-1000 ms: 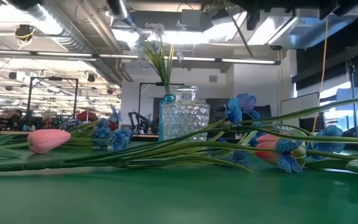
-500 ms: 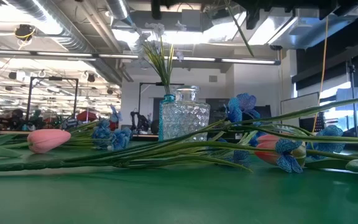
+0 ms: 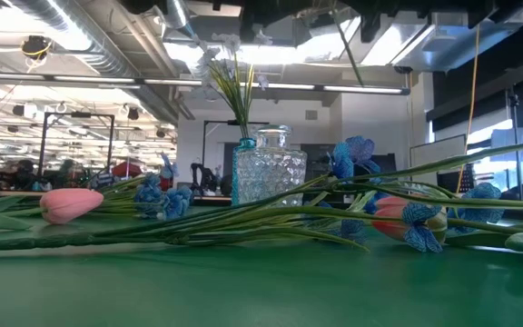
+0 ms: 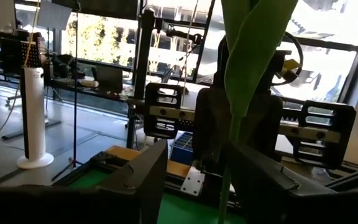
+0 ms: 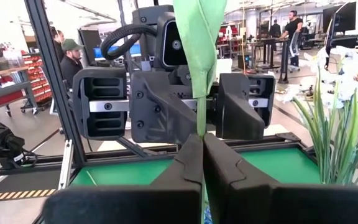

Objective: Sort flowers into vase by color
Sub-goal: Put the right black tulip into the transparent vase

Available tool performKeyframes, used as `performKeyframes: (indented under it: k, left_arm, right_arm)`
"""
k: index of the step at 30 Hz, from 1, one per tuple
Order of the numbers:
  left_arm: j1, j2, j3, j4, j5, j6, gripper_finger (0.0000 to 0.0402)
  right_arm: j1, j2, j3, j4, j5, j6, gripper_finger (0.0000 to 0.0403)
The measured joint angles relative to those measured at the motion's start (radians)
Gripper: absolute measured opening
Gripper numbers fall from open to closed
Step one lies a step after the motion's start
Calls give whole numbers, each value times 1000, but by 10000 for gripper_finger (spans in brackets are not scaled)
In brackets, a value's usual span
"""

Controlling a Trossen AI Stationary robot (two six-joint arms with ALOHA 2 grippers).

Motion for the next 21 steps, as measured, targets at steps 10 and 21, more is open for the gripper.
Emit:
performKeyframes:
  k: [10,21]
  left_arm:
    - [-25,-5,0,-5,11,5,167]
    - [-36,-55,2,-94,39,11,167]
  right_arm:
    - [2,0,1,-15,-18,0,0]
    - [-1,4,0,-56,10,0,0]
